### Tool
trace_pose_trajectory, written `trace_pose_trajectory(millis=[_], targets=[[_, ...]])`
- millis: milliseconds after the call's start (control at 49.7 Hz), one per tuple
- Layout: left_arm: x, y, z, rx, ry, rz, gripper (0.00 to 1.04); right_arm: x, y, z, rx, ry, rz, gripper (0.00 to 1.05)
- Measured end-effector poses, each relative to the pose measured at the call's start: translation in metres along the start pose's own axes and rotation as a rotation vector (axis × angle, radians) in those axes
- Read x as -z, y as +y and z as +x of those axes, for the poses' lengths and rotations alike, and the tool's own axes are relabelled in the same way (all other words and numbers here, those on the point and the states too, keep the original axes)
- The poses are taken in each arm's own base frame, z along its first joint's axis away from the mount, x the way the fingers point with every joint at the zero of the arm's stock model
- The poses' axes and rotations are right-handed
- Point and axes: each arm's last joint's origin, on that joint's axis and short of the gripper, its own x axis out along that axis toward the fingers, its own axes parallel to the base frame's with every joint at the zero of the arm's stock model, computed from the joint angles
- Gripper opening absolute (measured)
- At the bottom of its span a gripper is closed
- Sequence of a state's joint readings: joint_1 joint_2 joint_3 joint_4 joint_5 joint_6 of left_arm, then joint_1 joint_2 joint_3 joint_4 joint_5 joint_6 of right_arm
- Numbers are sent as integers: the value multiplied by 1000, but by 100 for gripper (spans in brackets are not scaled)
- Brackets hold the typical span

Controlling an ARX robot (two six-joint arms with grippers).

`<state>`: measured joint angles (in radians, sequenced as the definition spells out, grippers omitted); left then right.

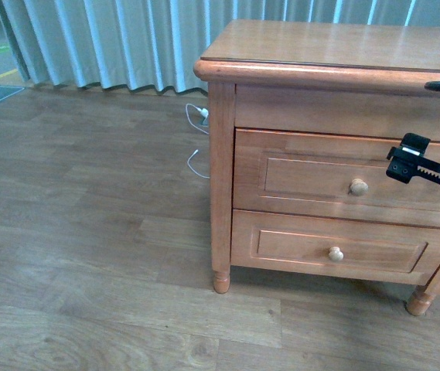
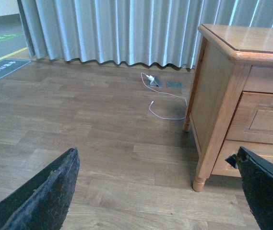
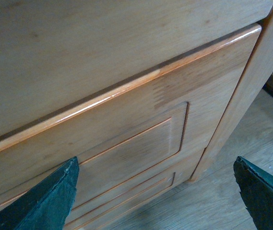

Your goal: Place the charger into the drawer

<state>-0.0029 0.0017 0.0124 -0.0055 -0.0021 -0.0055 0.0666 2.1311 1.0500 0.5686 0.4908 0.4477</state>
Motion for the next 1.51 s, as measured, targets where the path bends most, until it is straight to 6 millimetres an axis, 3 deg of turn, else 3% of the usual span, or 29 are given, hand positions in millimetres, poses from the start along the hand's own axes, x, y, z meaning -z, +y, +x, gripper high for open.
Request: trace_pose_trajectory(millis=[423,664,886,1208,1409,1510], targets=[[0,0,0,0,0,0,99,5,28,-17,-206,55,33,97],[0,0,0,0,0,0,99,-2,24,-20,-243,56,45,97],[0,0,0,0,0,0,99,-21,9,-44,-325,64,39,97],[0,0,0,0,0,0,99,-38,-28,-120,-515,155,-65,97],[0,0,0,0,0,0,99,-59,-77,-204,-620,132,-21,97],[0,0,0,0,0,0,99,-61,-96,-233,-656,95,-23,97]])
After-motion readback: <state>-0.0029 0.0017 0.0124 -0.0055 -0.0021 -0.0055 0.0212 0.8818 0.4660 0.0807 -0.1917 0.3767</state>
